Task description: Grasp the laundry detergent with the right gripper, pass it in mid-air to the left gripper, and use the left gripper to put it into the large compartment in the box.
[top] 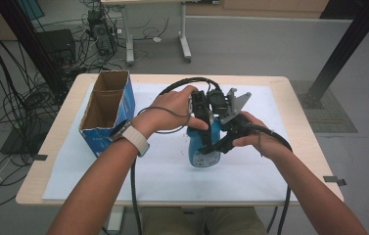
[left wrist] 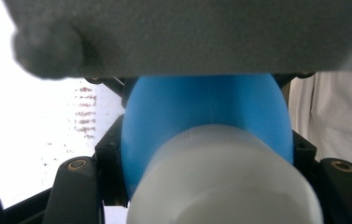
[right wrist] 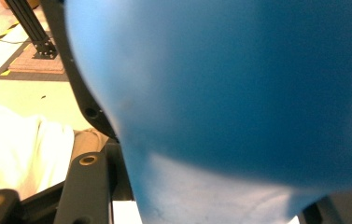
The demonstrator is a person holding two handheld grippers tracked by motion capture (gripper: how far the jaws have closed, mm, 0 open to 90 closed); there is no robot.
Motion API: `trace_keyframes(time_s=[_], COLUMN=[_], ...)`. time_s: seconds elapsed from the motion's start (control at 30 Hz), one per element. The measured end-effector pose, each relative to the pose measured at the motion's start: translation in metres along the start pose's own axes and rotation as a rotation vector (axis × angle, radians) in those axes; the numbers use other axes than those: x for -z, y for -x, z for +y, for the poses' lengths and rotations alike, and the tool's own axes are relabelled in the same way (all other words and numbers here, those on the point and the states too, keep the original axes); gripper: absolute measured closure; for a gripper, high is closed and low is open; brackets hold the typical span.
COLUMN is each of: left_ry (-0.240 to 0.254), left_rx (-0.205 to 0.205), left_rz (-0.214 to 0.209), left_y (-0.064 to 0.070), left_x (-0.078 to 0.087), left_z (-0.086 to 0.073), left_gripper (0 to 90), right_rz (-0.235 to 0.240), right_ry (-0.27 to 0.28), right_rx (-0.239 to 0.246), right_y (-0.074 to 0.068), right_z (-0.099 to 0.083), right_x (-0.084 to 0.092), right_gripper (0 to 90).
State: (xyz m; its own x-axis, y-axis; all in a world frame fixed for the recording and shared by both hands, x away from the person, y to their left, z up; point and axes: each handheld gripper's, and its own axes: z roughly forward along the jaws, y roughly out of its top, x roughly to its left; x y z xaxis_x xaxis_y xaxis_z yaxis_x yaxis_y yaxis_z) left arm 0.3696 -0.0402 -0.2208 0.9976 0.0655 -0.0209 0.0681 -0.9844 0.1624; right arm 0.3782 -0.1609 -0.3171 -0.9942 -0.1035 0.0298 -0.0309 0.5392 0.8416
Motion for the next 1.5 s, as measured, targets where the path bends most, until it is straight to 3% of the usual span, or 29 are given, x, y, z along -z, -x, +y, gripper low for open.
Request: trace_keyframes(time_s=[1.07,1.13,1.2,1.27,1.37,1.5], left_ry=[-0.005,-0.012,-0.013,-0.010,-0.017,-0.022], left_rx=[0.013,0.018,0.024,0.037,0.053,0.080], left_rz=[0.009,0.014,0.025,0.035,0.043,0.053], left_y=[0.003,0.002,0.001,0.001,0.000,-0.001], left_x=[0.004,0.004,0.004,0.005,0.006,0.007], left_z=[0.002,0.001,0.000,-0.002,-0.005,-0.008], left_gripper=[37.2,37.2,37.2,37.2,37.0,37.0], right_rz=[0.005,0.017,0.008,0.003,-0.010,-0.066], right_ry=[0.015,0.012,0.008,-0.028,-0.024,-0.043], right_rx=[0.017,0.018,-0.015,-0.038,-0.069,-0.096], right_y=[-0.001,-0.002,-0.002,-0.003,-0.003,-0.003], right_z=[0.001,0.001,-0.001,-0.006,-0.011,-0.016], right_x=[0.001,0.001,0.002,0.005,0.016,0.031], right_gripper=[41.6,34.7,20.3,17.5,14.2,11.9])
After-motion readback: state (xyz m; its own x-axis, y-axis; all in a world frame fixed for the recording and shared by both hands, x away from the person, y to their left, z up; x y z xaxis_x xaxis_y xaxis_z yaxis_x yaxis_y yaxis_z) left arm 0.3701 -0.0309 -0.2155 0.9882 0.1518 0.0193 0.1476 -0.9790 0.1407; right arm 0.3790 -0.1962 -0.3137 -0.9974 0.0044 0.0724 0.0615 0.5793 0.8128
